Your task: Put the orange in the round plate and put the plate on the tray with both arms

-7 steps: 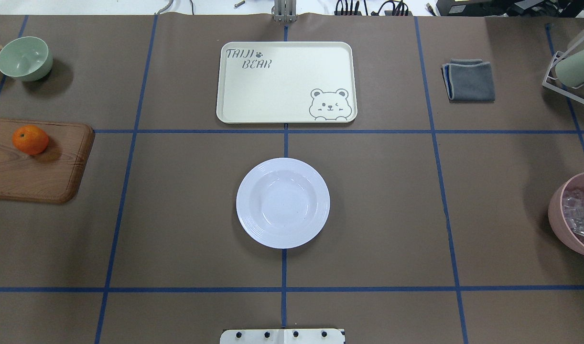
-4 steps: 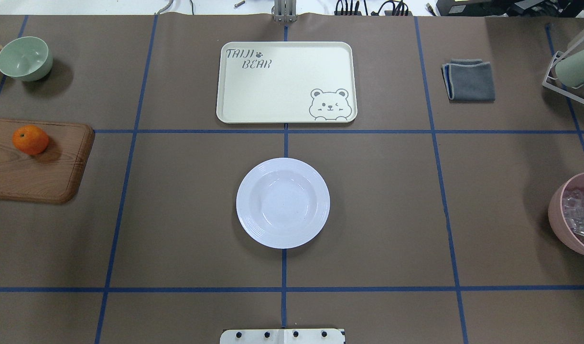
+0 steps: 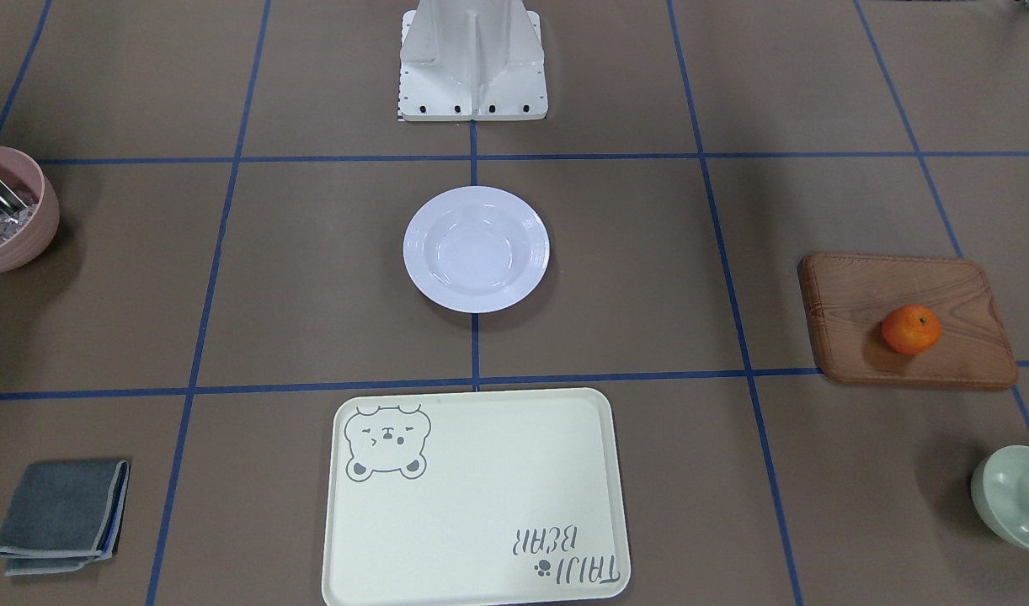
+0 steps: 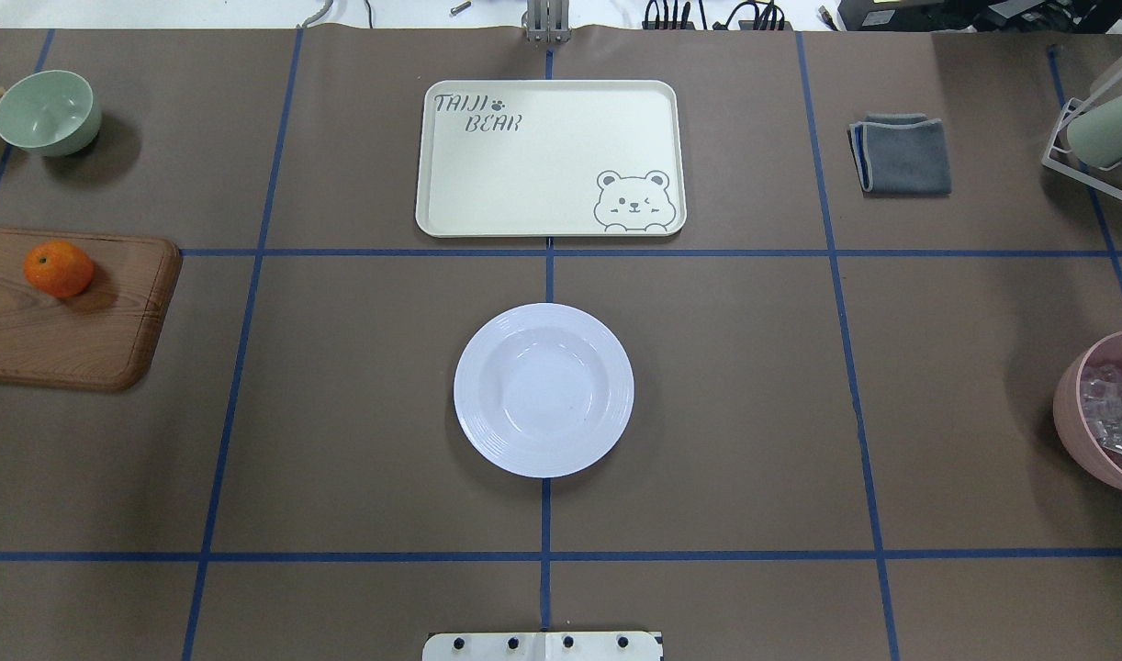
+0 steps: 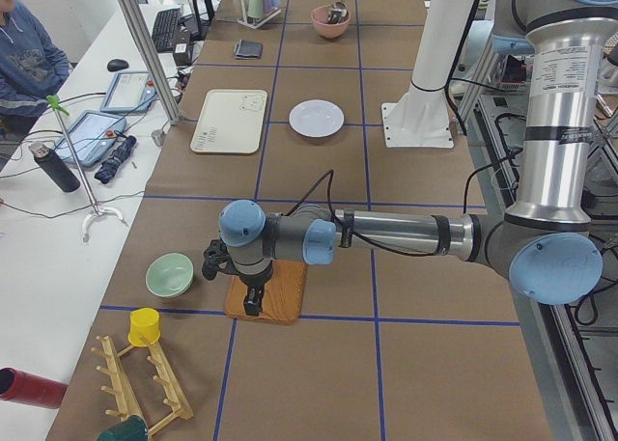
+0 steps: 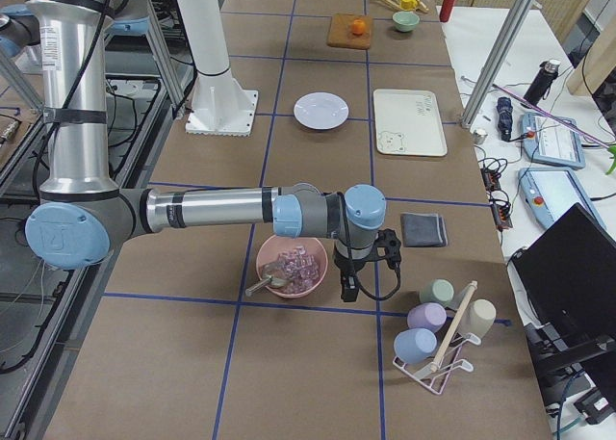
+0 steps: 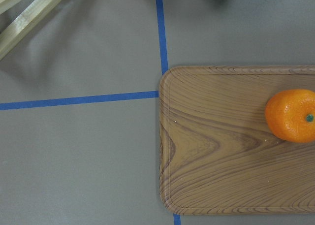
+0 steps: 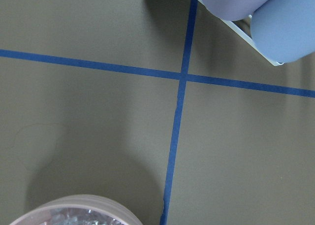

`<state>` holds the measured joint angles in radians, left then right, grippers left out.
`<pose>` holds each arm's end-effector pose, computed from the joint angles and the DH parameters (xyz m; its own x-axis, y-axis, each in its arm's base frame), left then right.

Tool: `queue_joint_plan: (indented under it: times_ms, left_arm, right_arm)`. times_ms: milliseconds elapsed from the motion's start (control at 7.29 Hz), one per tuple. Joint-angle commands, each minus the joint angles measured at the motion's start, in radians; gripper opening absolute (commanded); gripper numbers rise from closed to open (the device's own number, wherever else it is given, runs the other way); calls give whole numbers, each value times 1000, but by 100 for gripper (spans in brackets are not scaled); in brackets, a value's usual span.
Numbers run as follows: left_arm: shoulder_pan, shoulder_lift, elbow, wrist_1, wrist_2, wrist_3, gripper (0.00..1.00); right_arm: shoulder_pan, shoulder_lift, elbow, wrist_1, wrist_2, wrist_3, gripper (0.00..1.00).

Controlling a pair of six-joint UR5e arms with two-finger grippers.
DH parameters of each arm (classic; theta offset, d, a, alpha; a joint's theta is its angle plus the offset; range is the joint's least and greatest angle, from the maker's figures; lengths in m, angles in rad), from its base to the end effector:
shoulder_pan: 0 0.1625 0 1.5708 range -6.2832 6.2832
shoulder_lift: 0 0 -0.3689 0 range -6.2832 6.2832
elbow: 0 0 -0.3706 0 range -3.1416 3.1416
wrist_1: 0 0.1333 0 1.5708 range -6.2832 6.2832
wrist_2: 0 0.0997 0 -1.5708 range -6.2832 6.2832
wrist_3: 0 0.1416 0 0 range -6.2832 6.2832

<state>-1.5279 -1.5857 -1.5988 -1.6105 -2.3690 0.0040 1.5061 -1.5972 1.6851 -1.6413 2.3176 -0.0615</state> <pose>-0.0111 -0.4842 0.6057 0.6946 0.0930 -0.7133 -0.0455 0.9953 0.0854 0.0072 -0.4624 0.6009 0.7262 -0.1205 0.6768 0.1095 0.9922 0.0591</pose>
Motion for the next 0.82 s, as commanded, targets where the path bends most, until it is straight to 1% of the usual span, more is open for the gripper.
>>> queue_joint_plan:
  times_ms: [0,412,686]
  left_arm:
    - [0,1,-12,-2,-1,1,98]
    - [3,0,-29,-6,1,-1,98]
    - [56,-8,-27,-3,1,-3,98]
  right_arm:
    - [0,-3,2,0,2,0,100]
    - [-1,5,7,5,2,-1,100]
    - [-1,10,21,5,5,-1,100]
